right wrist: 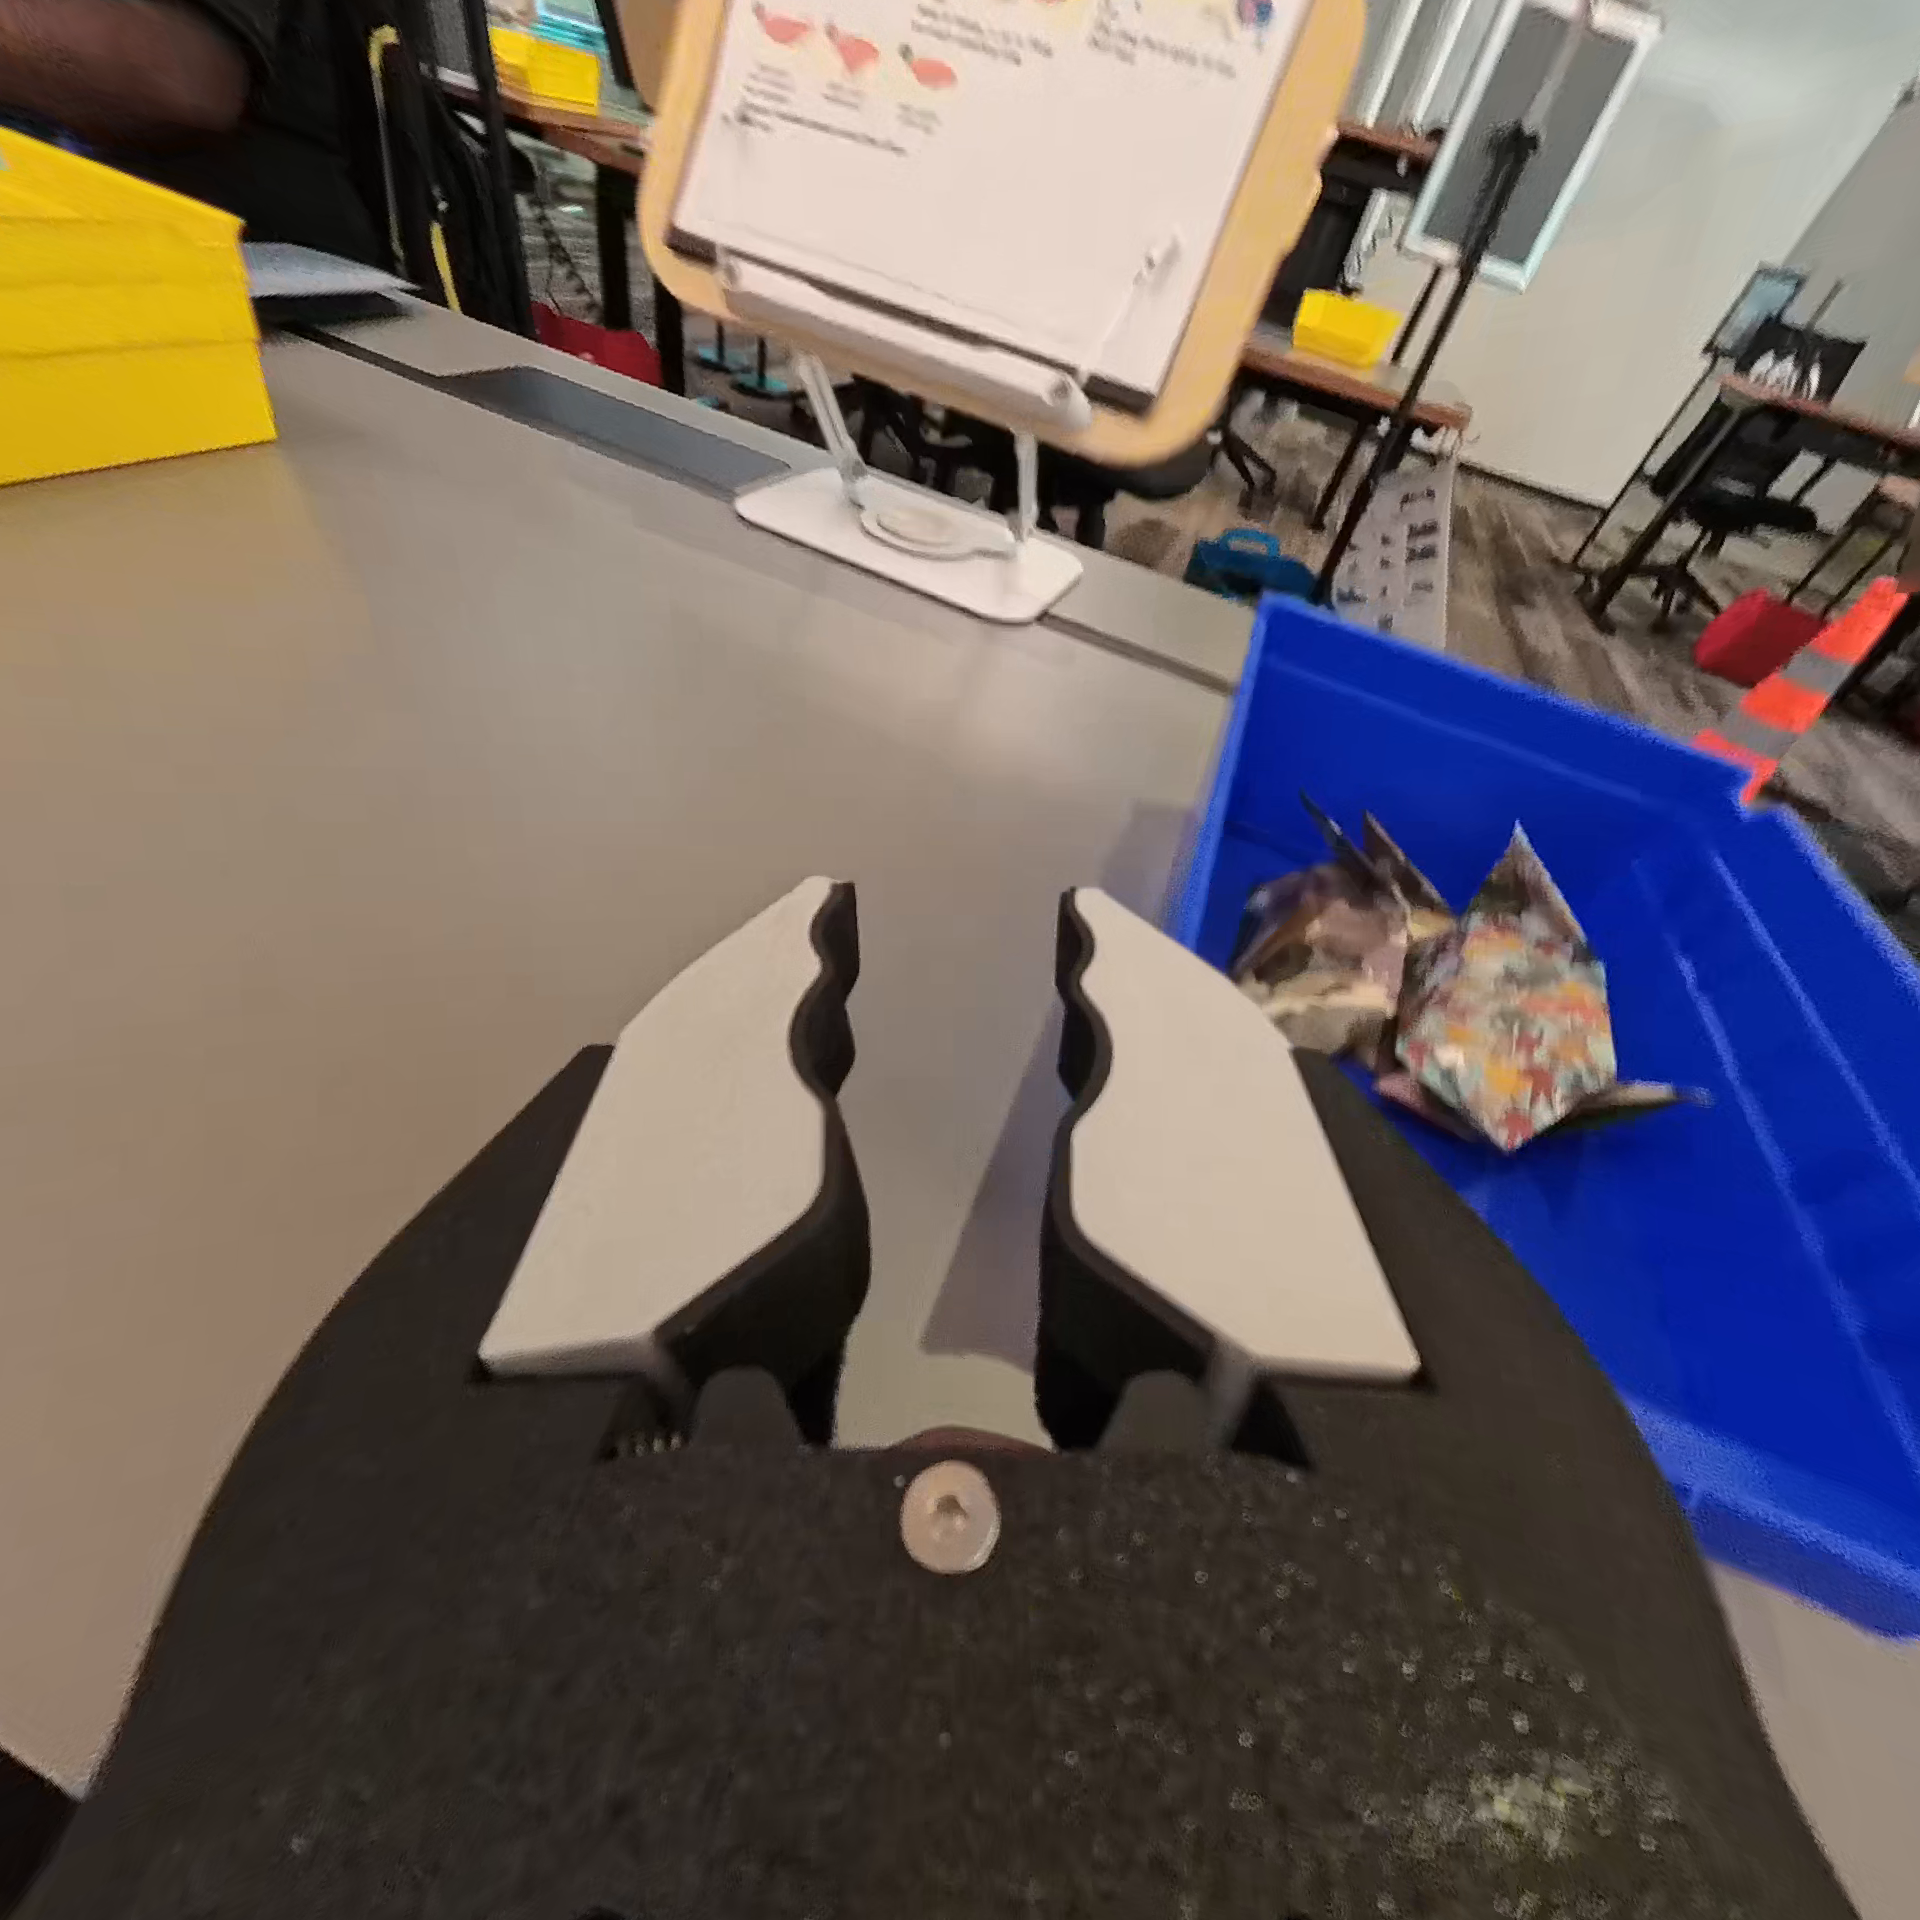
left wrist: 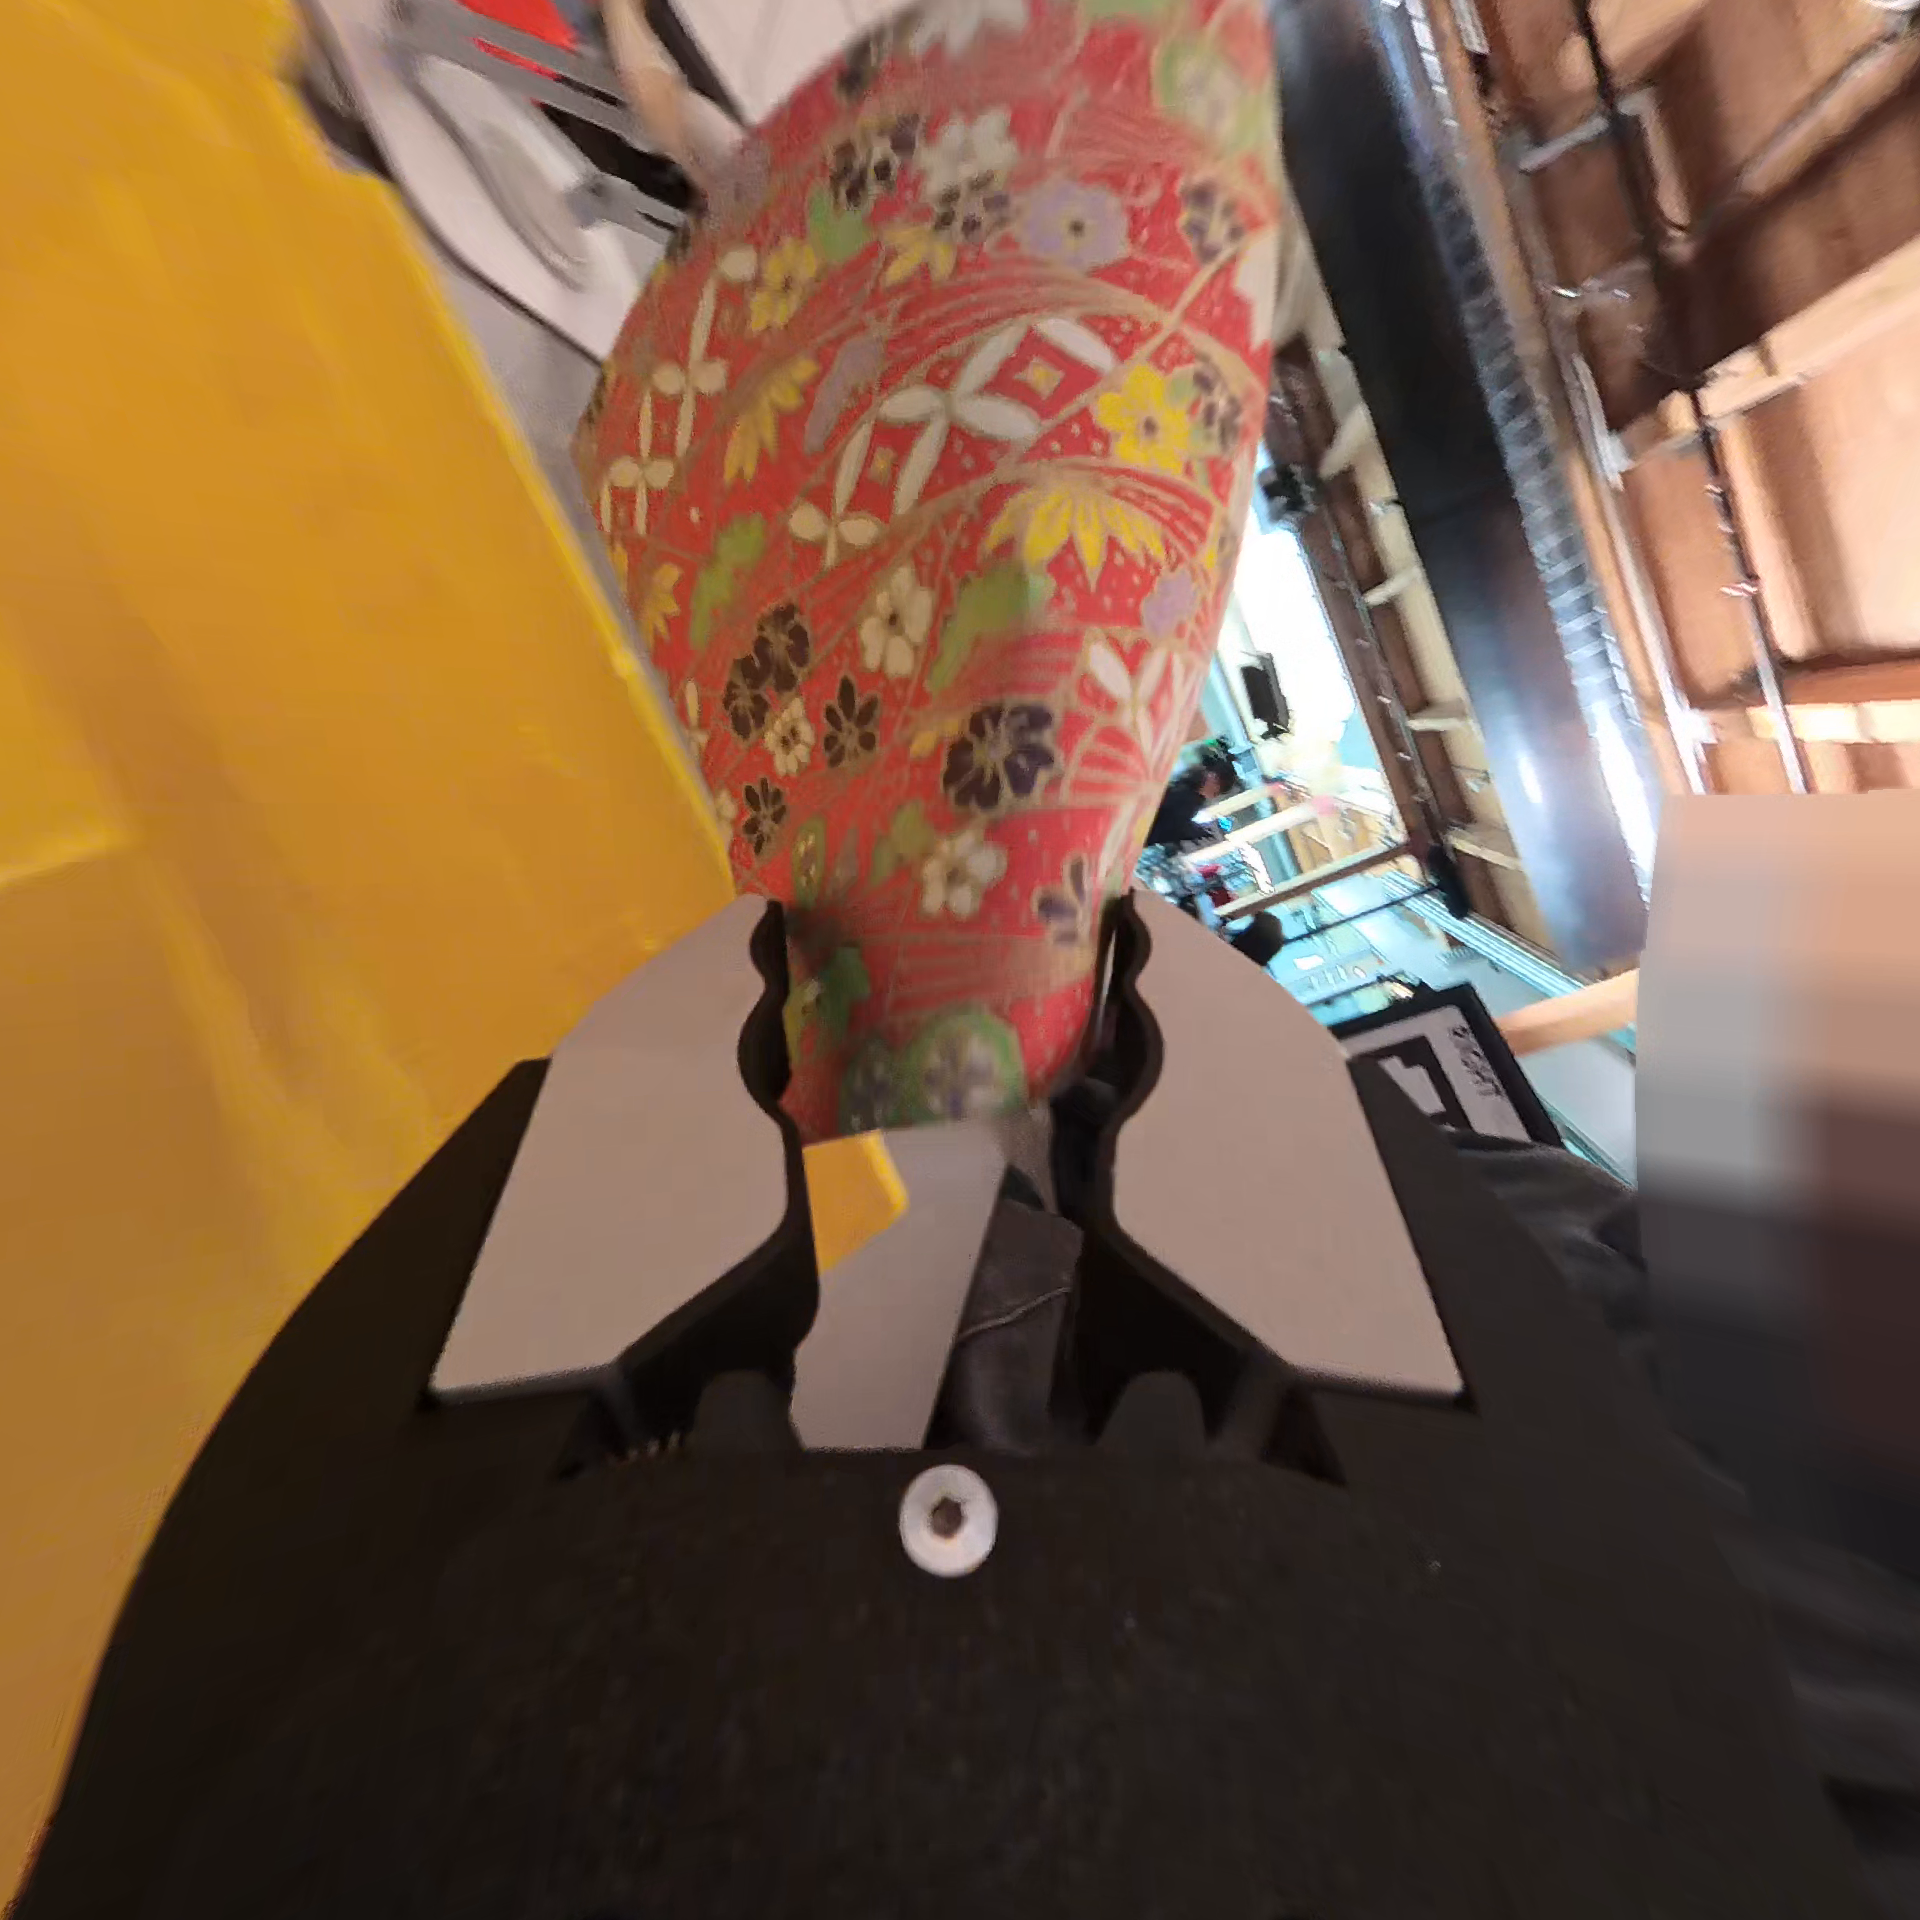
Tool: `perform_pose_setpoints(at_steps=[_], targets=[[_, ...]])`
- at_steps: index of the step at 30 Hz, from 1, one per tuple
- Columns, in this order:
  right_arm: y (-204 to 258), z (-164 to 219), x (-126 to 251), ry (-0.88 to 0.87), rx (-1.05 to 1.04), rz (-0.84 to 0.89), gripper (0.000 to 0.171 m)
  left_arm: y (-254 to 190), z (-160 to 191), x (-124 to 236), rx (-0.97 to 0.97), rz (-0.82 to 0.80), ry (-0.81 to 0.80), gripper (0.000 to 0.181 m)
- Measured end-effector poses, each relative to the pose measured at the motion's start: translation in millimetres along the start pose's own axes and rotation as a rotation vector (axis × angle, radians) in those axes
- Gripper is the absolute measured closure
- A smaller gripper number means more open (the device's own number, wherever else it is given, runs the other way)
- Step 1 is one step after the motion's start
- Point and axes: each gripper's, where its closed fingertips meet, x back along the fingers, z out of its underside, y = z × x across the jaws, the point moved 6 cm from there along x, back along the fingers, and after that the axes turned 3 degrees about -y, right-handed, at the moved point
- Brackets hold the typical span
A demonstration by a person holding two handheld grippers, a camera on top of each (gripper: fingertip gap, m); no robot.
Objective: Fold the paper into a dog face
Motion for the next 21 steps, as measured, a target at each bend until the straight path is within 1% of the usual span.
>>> perform_pose_setpoints(at_steps=[2, 4, 7, 9, 13, 17, 19, 21], targets=[[12, -20, -6, -0.028, 0.067, -0.031, 0.136, -18, 7, -17, -0.018, 0.069, 0.022, 0.122], [29, -40, -14, -0.047, 0.12, -0.101, 0.136, -35, 14, -39, -0.037, 0.117, 0.055, 0.122], [54, -62, -29, -0.062, 0.112, -0.242, 0.142, -58, 30, -82, -0.04, 0.181, 0.127, 0.122], [73, -71, -42, -0.062, 0.075, -0.366, 0.143, -70, 45, -116, -0.015, 0.241, 0.19, 0.121], [111, -66, -66, 0.031, 0.029, -0.612, 0.141, -75, 86, -188, 0.013, 0.291, 0.354, 0.119], [117, -61, -82, 0.036, -0.006, -0.695, 0.141, -55, 129, -252, 0.113, 0.322, 0.509, 0.12], [120, -55, -88, 0.074, -0.076, -0.802, 0.14, -42, 150, -276, 0.17, 0.338, 0.577, 0.12], [123, -41, -99, 0.154, -0.083, -0.847, 0.139, -31, 167, -295, 0.222, 0.351, 0.644, 0.119]])
